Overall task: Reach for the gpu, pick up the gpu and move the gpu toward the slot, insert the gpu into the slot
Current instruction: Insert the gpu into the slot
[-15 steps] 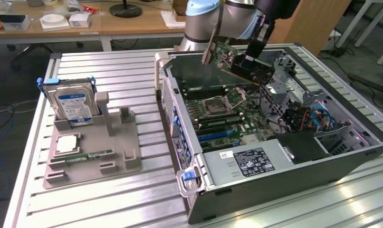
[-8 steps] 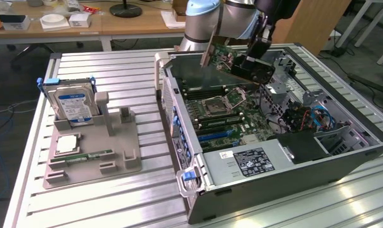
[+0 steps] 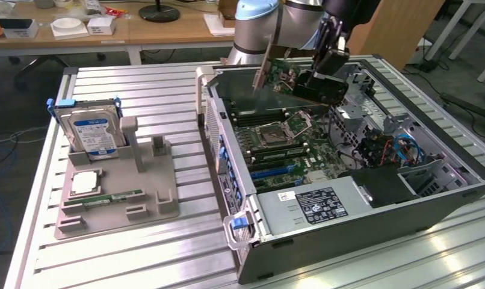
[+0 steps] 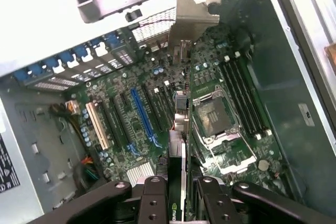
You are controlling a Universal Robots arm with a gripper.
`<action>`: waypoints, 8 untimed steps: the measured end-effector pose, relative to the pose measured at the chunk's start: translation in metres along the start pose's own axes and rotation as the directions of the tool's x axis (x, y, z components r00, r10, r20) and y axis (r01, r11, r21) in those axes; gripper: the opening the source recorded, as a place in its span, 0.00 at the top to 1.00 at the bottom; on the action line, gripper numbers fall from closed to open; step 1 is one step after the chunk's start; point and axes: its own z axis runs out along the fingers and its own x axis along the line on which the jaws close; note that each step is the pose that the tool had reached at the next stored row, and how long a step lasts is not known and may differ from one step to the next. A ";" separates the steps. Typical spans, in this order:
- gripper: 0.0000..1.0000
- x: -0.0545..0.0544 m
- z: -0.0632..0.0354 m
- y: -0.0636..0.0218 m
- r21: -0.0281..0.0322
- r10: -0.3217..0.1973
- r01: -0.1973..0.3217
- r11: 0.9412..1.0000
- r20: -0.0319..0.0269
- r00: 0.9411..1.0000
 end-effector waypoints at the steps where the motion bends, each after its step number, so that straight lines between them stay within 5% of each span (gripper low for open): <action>1: 0.74 0.000 0.0001 0.0000 0.002 -0.015 0.015 1.000 -0.001 1.000; 3: 0.74 0.000 0.0003 0.0000 0.020 -0.039 0.039 0.999 0.004 0.999; 6: 0.74 0.000 0.0004 0.0000 0.069 -0.046 0.044 0.997 0.021 0.999; 7: 0.74 0.000 0.0007 -0.0001 0.082 -0.049 0.047 0.996 0.025 0.998; 8: 0.74 0.000 0.0016 -0.0002 0.084 -0.059 0.057 0.995 0.026 0.998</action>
